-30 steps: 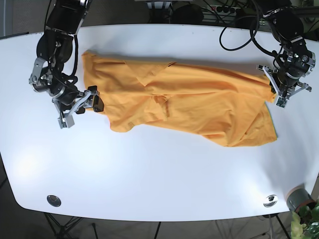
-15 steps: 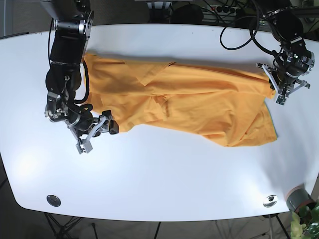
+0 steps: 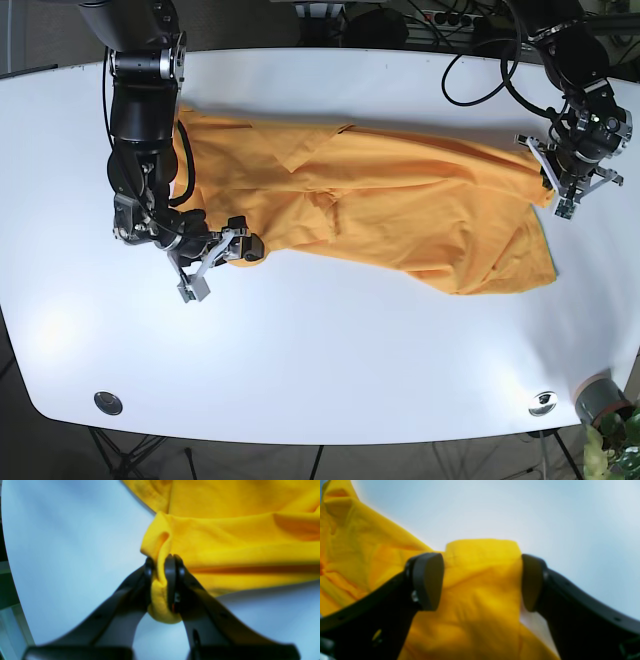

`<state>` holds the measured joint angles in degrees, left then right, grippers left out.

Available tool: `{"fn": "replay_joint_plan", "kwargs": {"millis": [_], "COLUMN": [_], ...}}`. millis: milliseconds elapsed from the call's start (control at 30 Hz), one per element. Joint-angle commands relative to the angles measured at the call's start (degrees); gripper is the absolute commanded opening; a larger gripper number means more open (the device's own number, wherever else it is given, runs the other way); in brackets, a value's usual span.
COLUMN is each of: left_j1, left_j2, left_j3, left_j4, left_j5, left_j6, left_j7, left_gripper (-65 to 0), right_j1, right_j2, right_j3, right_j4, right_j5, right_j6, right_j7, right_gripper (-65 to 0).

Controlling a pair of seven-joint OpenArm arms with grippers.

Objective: Fold the T-shirt properly
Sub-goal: 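Move the right gripper along the T-shirt edge to grasp it, then lift the T-shirt high with both grippers and swing it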

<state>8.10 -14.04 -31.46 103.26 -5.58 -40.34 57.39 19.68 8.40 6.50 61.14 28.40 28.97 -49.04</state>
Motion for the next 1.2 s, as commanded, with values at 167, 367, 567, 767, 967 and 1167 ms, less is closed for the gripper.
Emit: {"fn": "replay_joint_plan", "kwargs": {"millis": [167,367,567,767,967,1167], "left_j1": [-0.7,-1.2,-4.2,-8.0,-11.0,-16.6], "left_j2": [-0.9,-0.9,-0.9,-0.9,-0.9,-0.9], "left_j3": [-0.3,-0.3,-0.3,-0.3,3.1,4.5], "left_j4": [0.9,0.9,1.3,6.5,9.4,9.0], "left_j5": [-0.2,-0.2,-0.3,-0.5,-0.5,-0.1], "left_j6": [0.3,0.3,0.3,0.3,0.3,0.3], "left_j7": [-0.9,-0.9,-0.6,-0.5,-0.5,-0.5], "left_gripper": [-65.0,-65.0,-65.0,-65.0,-65.0,-65.0], "right_j1": [0.8,0.2,0.8,0.8,1.3,7.2], "right_j2": [-1.3,-2.6,-2.3,-0.8,-0.3,4.6], "right_j3": [0.2,0.1,0.1,0.7,3.5,4.0], "right_j4": [0.8,0.8,2.2,11.9,23.0,23.8], "right_j5": [0.4,0.3,0.7,0.8,0.3,0.8], "right_j6": [0.17,0.35,0.00,-0.09,-0.09,0.17], "right_j7": [-0.1,1.6,2.0,-2.9,-9.2,-10.3], "right_gripper": [-20.6,-42.0,-59.9,-63.1,-63.1,-63.1]}}
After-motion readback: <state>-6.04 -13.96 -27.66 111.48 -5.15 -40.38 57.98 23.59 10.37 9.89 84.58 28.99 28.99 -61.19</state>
